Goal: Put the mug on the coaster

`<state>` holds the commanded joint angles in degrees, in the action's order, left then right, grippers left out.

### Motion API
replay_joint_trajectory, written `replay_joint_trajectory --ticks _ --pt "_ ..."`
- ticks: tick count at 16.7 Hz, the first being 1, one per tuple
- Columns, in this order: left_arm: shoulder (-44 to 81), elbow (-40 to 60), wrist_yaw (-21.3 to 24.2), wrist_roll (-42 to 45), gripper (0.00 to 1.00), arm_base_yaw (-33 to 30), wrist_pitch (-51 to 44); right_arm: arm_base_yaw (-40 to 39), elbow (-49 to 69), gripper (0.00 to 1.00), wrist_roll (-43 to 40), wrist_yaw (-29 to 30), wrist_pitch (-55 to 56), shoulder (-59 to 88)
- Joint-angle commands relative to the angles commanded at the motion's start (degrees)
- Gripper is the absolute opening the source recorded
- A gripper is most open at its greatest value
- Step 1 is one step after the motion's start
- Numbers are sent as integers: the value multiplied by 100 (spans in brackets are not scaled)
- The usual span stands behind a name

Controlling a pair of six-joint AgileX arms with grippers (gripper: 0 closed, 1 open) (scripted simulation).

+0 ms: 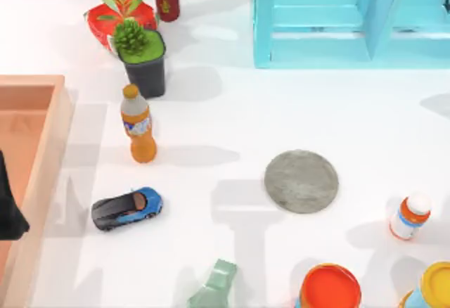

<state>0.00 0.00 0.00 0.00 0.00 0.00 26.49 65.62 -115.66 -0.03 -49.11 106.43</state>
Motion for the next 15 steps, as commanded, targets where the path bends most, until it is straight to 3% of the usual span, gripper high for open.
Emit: replay_joint_trajectory --ticks 9,15 --pt "0 0 0 0 100 0 0 0 0 2 0 0 0 0" --pt "0 0 0 0 100 0 0 0 0 0 0 0 0 0"
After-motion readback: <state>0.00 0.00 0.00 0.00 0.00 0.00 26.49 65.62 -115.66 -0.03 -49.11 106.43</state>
